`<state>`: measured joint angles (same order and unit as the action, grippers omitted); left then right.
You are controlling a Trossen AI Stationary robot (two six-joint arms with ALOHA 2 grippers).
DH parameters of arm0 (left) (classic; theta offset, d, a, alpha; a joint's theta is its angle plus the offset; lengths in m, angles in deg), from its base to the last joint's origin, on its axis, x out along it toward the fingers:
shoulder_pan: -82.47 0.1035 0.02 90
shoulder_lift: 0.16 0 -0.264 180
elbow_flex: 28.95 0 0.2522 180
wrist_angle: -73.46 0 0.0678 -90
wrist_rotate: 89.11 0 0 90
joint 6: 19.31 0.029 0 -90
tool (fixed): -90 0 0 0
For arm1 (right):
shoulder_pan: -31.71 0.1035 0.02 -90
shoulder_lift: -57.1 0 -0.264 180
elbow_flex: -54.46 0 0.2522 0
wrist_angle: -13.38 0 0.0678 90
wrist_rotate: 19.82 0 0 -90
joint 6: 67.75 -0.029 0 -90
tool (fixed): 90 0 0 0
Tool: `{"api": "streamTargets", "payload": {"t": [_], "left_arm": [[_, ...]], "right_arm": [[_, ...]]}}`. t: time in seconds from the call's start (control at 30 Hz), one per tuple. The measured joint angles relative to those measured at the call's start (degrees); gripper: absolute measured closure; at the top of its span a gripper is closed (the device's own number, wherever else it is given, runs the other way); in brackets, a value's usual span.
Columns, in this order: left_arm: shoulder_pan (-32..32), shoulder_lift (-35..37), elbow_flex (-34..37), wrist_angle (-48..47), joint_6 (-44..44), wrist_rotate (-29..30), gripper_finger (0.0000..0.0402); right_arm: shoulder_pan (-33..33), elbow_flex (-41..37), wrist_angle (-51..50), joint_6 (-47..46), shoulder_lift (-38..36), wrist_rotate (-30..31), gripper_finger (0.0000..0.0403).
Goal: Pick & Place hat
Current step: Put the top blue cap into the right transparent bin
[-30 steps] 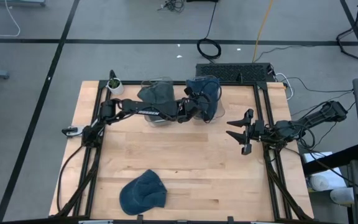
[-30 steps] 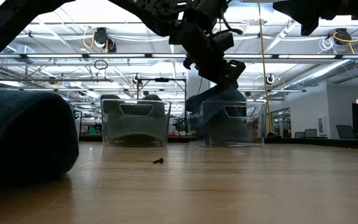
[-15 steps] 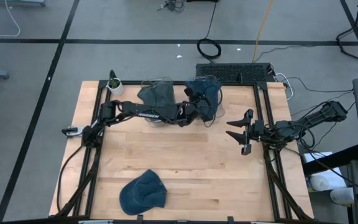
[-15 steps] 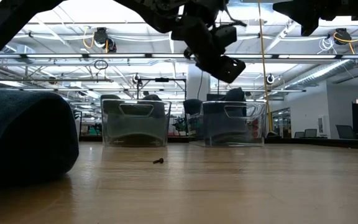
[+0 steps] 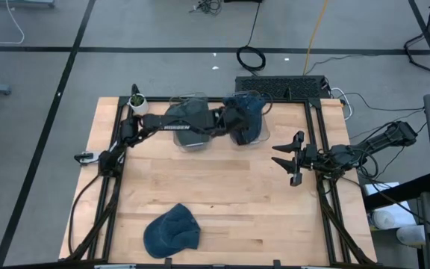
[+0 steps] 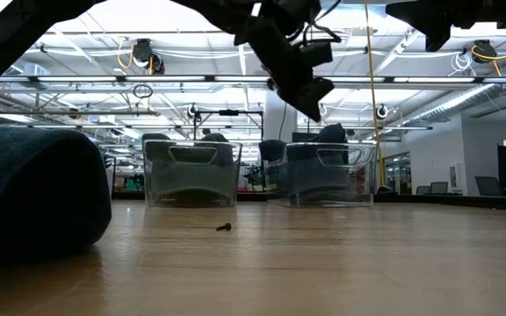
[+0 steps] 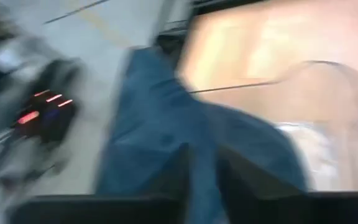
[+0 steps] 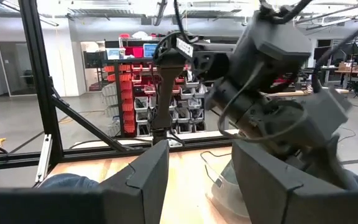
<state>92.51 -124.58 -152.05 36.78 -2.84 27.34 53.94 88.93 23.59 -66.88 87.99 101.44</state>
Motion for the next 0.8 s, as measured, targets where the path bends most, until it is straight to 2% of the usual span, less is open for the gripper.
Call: {"api": "streamTargets", "payload": {"t": [0.07,0.17,0.37,0.5,0.57,0.8], "left_arm": [[1.36,0.04,0.76,-0.45,1.46,-7.52,0.0374],[3.45,-0.03,3.79,-0.25,0.89,-13.14,0.0389],[6.46,0.09,10.63,6.19,-1.45,-13.68,0.0395],[8.04,0.18,14.73,11.72,-3.95,-17.96,0.0398],[8.35,0.24,16.02,13.25,-5.18,-19.89,0.0395],[7.33,0.21,16.8,14.3,-4.93,-19.55,0.0397]], "right_arm": [[0.01,0.0,-0.12,0.0,-0.02,-0.01,0.0239],[0.01,0.0,-0.55,0.0,0.0,0.0,0.0239],[0.01,0.0,-0.68,0.12,-0.01,0.0,0.0239],[0.01,0.0,-0.6,0.22,-0.01,0.0,0.0239],[0.01,0.0,-0.3,0.32,-0.01,0.02,0.0239],[0.0,0.0,-0.22,0.76,-0.02,0.2,0.0239]]}}
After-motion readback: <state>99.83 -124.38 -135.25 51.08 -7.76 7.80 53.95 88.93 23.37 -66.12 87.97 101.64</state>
